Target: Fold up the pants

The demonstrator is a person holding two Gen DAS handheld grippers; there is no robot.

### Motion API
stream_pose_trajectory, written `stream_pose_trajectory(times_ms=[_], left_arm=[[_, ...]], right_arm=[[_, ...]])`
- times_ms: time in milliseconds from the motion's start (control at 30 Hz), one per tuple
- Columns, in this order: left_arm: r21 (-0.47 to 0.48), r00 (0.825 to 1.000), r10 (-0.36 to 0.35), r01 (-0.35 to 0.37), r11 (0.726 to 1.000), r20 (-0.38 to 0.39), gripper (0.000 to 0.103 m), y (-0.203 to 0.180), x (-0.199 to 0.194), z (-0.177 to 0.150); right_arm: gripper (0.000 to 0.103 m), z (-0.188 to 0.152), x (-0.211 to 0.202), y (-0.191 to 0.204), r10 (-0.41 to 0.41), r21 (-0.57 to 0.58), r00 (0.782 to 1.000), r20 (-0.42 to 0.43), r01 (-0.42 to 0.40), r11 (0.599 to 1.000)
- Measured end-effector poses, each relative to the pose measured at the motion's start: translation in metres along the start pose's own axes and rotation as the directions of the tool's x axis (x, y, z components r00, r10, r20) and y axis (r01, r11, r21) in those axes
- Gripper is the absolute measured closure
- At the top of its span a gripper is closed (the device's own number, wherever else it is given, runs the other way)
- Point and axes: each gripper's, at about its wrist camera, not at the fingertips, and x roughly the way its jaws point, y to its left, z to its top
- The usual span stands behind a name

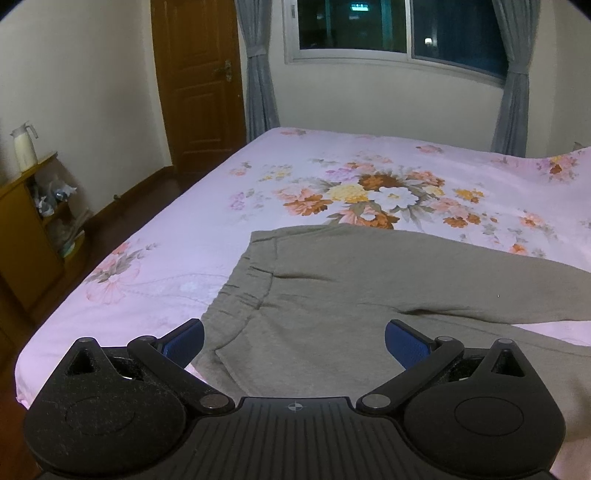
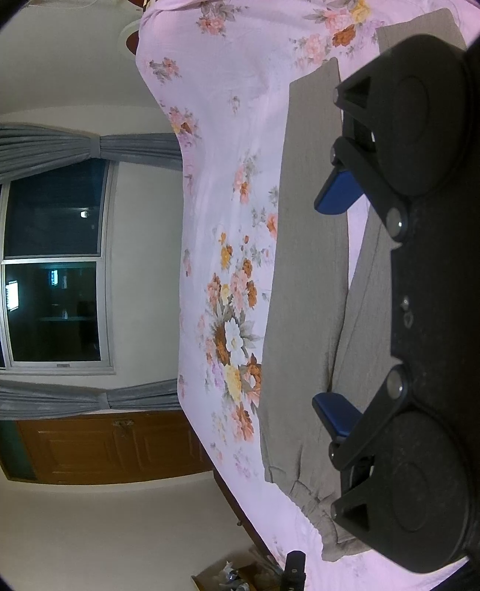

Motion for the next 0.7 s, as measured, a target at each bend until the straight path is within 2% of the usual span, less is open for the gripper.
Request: stream_pose_trajectory(times_ms=[700], left_arm=[[0.004, 1.0, -0.011, 0.011, 1.0, 0.01, 0.0, -0.004, -0.005, 0.007]], right_arm=[[0.0, 0.001, 0.0, -0.002, 0.017, -0.012, 1.0, 0.005, -0.017, 1.0]])
